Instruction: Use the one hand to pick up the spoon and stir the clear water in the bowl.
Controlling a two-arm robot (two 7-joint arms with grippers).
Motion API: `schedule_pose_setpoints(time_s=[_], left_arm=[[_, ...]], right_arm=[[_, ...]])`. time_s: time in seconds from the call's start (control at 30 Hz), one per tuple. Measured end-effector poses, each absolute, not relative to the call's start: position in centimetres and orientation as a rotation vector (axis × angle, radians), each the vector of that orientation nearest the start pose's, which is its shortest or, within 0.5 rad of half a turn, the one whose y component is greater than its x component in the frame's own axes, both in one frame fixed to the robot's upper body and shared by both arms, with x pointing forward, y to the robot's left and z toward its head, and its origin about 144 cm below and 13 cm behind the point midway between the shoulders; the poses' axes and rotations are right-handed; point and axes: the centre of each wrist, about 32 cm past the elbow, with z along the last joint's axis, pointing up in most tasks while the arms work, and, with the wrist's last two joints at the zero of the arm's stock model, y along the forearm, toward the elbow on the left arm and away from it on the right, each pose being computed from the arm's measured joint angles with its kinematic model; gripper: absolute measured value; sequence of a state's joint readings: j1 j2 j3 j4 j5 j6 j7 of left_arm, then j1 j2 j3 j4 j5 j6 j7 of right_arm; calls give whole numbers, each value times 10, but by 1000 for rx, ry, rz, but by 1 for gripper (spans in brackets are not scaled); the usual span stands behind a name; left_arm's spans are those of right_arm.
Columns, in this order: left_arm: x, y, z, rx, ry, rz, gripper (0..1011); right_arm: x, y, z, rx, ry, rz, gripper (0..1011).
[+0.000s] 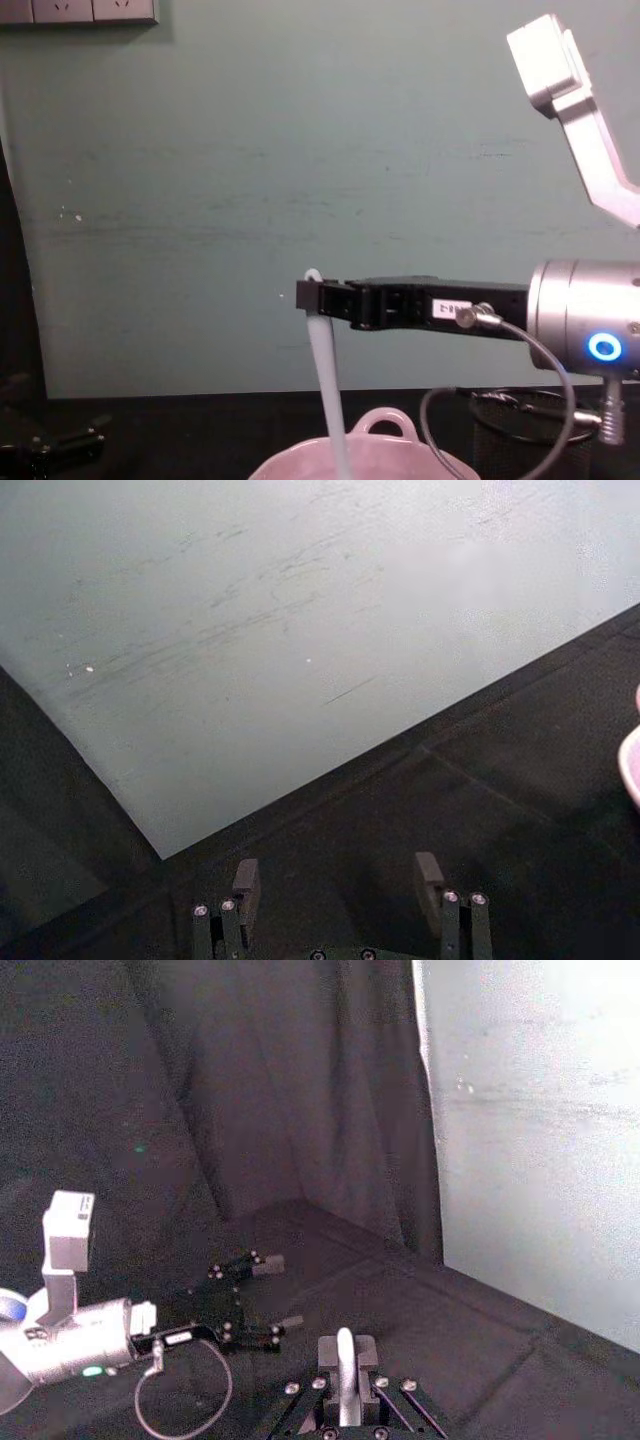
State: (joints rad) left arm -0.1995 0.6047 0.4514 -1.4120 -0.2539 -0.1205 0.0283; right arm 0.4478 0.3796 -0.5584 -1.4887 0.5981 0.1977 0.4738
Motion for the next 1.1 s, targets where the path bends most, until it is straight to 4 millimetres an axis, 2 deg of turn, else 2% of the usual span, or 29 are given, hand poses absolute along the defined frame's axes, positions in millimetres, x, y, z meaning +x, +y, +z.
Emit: schedule_pose_setpoints(time_s=[0.17, 0.4, 0.77, 1.1], left_arm=[[489, 310, 1140, 304, -285, 1248, 1011], [489, 310, 1140, 304, -285, 1248, 1011], [489, 310, 1140, 304, -285, 1248, 1011], [489, 310, 1140, 305, -285, 1248, 1011]], right_arm=[[540, -186, 1235, -2, 77, -603, 109], [538, -193, 1251, 32, 29, -629, 109], [531, -220, 1282, 96, -64, -708, 109], [521, -244, 1290, 125, -91, -786, 109]])
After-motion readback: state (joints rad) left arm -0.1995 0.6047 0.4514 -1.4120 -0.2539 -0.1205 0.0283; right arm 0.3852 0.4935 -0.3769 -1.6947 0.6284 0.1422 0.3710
